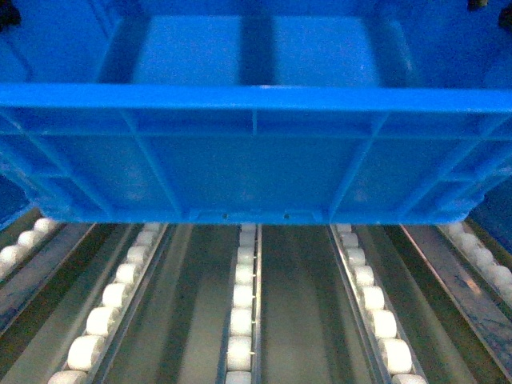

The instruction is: Place box next to blue box on left shelf

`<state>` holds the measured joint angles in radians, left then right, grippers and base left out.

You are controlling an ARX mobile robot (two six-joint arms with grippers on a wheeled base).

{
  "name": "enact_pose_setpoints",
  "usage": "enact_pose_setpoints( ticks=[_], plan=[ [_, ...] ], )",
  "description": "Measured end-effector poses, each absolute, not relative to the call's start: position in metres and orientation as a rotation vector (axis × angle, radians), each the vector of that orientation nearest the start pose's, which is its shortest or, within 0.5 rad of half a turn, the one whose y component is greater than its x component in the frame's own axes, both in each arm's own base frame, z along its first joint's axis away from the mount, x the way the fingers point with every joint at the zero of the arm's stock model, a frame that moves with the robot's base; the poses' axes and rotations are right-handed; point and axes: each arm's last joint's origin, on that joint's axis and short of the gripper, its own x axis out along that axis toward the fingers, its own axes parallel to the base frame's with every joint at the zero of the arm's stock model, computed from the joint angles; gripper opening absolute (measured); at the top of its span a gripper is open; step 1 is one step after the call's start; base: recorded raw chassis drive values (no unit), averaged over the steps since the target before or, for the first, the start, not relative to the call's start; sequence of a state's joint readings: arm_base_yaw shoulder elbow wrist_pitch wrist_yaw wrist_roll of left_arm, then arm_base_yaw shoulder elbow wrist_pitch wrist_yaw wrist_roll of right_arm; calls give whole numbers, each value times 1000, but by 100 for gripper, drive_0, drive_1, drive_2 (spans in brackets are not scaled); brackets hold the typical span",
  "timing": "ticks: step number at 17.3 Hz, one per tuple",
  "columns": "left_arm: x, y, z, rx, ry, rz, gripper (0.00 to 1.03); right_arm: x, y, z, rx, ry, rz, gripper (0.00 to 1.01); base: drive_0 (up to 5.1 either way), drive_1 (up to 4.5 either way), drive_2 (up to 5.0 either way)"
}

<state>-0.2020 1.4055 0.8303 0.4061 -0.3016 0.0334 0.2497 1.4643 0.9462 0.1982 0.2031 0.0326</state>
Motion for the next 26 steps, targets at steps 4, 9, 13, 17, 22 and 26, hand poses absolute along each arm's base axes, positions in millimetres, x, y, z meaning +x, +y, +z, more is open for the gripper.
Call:
enact_pose_setpoints(
  ticks=[4,9,13,17,22,26],
  plan=[
    [306,-53,242,116,354,82,20,317,76,242,-15,500,81,21,0,0,0],
    [312,-51,199,97,534,77,20,319,78,214,3,641,120,21,0,0,0],
    [310,-51,187,95,579,86,20,319,79,206,-4,657,128,21,0,0,0],
    [315,-49,178,119,558,122,49,315,81,202,43,696,199,40,0,0,0],
    [317,-56,179,99,528,53,99,314,88,196,31,729,186,59,0,0,0],
    [316,-59,180,33,457,61,98,313,94,197,28,714,213,97,0,0,0]
  ],
)
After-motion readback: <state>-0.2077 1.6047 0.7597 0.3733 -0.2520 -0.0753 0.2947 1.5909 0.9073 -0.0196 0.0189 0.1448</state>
